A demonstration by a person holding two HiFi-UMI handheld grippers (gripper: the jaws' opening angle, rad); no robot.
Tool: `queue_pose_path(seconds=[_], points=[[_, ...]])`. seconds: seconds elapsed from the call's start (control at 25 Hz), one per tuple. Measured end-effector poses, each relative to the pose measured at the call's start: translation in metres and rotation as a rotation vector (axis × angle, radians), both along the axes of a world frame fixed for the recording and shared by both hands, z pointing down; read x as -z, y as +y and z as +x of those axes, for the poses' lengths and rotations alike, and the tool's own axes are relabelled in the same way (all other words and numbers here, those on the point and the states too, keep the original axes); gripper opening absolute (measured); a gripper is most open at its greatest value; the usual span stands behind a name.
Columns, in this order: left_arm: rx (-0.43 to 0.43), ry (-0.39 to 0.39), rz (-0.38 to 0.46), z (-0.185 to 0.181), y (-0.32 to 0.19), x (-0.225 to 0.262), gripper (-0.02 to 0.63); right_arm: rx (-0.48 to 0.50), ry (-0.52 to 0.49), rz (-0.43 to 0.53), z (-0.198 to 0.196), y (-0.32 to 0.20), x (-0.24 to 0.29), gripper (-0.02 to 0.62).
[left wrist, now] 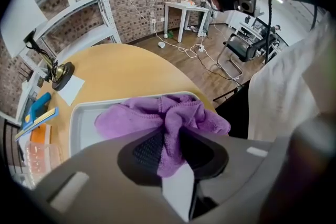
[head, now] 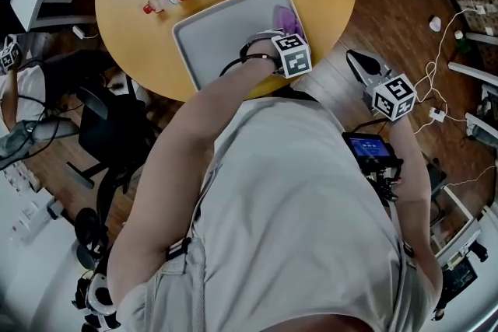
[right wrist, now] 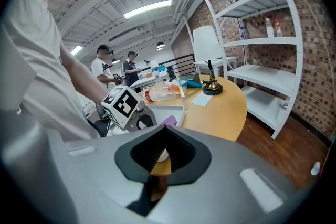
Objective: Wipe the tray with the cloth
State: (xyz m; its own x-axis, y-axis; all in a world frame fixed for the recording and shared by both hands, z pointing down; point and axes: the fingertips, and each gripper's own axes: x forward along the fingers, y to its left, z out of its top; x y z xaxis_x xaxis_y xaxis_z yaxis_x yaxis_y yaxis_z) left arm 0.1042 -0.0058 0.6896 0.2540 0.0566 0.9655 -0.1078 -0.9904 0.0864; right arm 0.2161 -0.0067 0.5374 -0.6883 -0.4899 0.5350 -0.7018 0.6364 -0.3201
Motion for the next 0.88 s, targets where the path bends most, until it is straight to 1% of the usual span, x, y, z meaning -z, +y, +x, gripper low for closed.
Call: queue_pose_path(seconds=[0.12, 0.28, 0.44, 0.64, 0.88], points=[[-0.011, -0.006, -0.007, -0.005, 0.009, 0.004, 0.094, 0.004, -0.003, 0.002, 0.000, -0.001, 0.003, 0.003], [-0.018, -0.021, -0.010, -0.029, 0.029, 0.006, 0.094, 0.020, -0.011, 0.004, -0.006, -0.002, 0.003, 0.003], [0.025, -0.022, -0.017, -0.070, 0.044, 0.006, 0.094, 0.039, -0.015, 0.011, -0.013, -0.005, 0.004, 0.003], [0.084, -0.010, -0.055, -0.127, 0.065, 0.009, 0.094, 0.069, -0.014, 0.011, -0.024, -0.005, 0.005, 0.003], [0.161, -0.026, -0.076, -0.193, 0.086, 0.011, 0.094, 0.107, -0.018, 0.010, -0.036, -0.012, 0.007, 0.003]])
